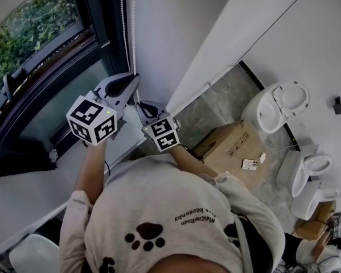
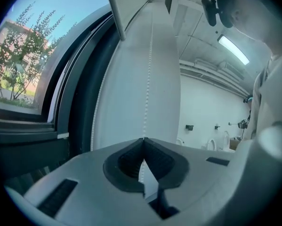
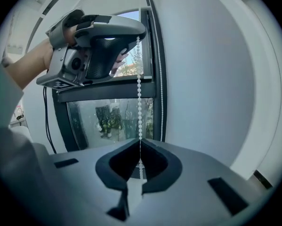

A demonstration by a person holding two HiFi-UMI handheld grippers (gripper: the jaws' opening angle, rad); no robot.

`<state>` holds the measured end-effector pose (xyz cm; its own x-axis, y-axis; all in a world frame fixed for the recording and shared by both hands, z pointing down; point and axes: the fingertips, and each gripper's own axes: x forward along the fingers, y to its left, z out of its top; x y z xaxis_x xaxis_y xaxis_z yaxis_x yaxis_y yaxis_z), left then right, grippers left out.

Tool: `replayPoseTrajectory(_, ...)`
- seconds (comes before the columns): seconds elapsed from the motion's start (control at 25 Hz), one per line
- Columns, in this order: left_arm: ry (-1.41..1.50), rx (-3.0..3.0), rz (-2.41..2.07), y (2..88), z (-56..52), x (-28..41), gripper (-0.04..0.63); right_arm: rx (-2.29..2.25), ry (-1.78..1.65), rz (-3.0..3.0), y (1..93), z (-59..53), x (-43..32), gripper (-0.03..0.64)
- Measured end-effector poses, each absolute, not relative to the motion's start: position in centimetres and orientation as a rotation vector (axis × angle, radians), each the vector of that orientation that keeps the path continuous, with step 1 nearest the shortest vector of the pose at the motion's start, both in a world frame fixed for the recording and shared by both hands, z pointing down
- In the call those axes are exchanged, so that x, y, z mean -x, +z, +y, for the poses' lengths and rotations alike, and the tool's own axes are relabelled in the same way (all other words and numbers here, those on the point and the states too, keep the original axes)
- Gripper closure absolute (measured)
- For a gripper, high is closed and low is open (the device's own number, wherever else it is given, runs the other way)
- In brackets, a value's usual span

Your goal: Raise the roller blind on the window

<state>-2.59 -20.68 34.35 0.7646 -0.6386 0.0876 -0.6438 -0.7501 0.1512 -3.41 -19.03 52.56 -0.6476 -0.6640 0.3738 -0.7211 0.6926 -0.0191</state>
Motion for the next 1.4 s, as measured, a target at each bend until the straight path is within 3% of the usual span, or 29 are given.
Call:
replayPoseTrajectory(0.96,0.078,-2.665,-0.928,41.8,-19.7,1.7,0.588,-0.993,0.277,-2.435,59.4,-17.3,3.2,0.604)
replayPoseTrajectory(1.08,0.082,-2.687,-0.933,41.8,-19.6,1.6,0.588,-1.015,0.234,-2.458,58.2,-17.4,3.0,0.511)
replayPoseTrajectory(1.4,0.069,-2.691,-0.943,41.7,-19.9,1.9,0.588,-1.207,0.176,-2.583,49.2,-17.2,-0.2,0.505)
